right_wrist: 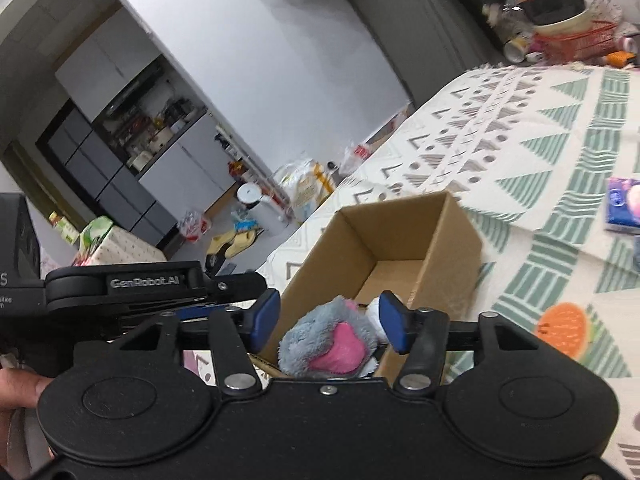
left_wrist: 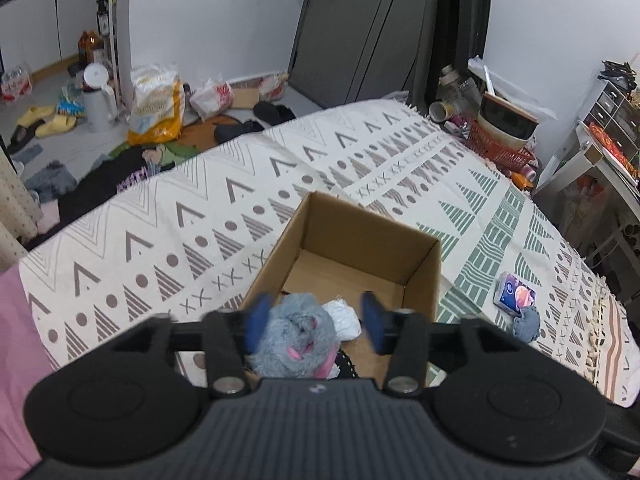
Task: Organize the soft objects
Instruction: 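Open the right gripper and withdraw it from the box, then grasp the burger plush with the left gripper while the right gripper grasps the black bead bag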
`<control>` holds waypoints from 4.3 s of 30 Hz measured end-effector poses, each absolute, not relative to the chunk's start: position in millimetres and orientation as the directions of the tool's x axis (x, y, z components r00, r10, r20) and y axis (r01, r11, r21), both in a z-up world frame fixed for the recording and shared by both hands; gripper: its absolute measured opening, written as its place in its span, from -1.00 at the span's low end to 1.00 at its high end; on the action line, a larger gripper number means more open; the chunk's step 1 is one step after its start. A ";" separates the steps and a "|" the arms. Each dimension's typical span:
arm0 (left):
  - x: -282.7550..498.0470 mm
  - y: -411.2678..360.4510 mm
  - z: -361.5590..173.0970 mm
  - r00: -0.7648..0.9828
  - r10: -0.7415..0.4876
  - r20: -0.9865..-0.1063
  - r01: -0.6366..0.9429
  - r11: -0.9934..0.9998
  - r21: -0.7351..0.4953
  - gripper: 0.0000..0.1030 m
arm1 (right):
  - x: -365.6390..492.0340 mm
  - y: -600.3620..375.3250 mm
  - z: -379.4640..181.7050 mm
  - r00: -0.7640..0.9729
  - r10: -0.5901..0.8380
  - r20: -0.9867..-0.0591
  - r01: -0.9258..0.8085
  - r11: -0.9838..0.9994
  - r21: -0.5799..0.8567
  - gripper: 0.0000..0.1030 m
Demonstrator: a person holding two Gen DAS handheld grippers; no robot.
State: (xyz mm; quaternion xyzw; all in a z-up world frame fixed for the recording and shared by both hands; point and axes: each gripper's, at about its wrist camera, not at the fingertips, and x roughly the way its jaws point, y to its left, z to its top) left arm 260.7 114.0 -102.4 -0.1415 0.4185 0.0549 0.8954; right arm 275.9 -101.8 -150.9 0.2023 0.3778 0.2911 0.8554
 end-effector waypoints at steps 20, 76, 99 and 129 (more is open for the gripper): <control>240.8 32.6 -72.8 0.706 0.047 -0.707 -0.166 0.981 -0.100 0.57 | 258.8 -188.9 -122.5 0.696 0.427 -0.577 -0.151 0.873 0.464 0.91; 278.9 -100.8 -130.7 0.595 -0.052 -0.802 -0.130 0.979 -0.160 1.00 | 276.2 -359.1 -163.7 0.641 0.357 -0.680 0.176 0.794 0.582 0.98; 315.7 -107.7 -220.2 0.483 0.006 -0.876 -0.139 0.988 -0.070 0.95 | 312.9 -324.8 -212.7 0.466 0.195 -0.863 0.223 0.918 0.328 0.88; 299.3 -82.6 -174.9 0.537 -0.053 -0.842 -0.164 0.973 -0.165 -0.15 | 323.8 -306.7 -244.0 0.395 0.076 -0.916 0.234 0.955 0.180 -0.03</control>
